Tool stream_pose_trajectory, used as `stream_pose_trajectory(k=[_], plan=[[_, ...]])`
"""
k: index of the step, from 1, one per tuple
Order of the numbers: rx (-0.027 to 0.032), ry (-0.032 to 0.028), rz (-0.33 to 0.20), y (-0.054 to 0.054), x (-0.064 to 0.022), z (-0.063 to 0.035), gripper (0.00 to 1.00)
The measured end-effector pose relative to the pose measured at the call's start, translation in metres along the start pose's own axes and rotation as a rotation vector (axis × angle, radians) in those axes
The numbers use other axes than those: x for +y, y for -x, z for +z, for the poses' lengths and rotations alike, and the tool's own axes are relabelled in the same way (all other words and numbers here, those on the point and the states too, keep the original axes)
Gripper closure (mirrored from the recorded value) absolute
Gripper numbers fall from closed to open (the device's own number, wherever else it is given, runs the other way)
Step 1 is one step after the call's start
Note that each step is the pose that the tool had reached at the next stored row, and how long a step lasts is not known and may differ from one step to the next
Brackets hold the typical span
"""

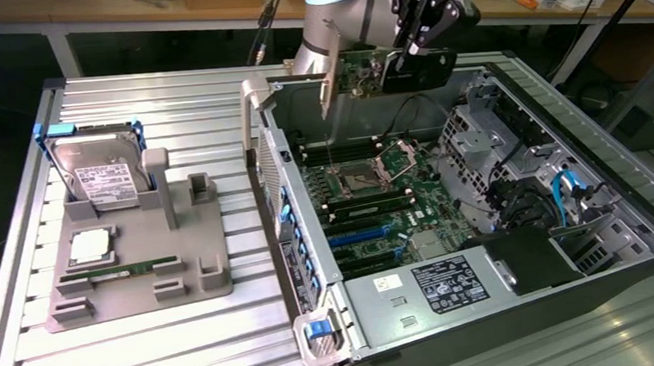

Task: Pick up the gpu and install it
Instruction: 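Insert the gpu into the slot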

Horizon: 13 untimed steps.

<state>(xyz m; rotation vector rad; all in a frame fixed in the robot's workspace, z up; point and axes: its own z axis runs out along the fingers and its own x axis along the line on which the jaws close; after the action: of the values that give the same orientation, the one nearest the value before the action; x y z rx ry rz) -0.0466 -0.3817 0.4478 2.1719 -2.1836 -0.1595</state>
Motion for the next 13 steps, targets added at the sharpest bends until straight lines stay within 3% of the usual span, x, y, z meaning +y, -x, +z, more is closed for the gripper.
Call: stream_pose_trajectory(k=[7,13], plan=[[0.0001,0.0001,0.000,-0.001,-0.0001,0.0009,0.73],[0.0000,0.0000,0.000,-0.002,-0.0012,0.0108,0.73]])
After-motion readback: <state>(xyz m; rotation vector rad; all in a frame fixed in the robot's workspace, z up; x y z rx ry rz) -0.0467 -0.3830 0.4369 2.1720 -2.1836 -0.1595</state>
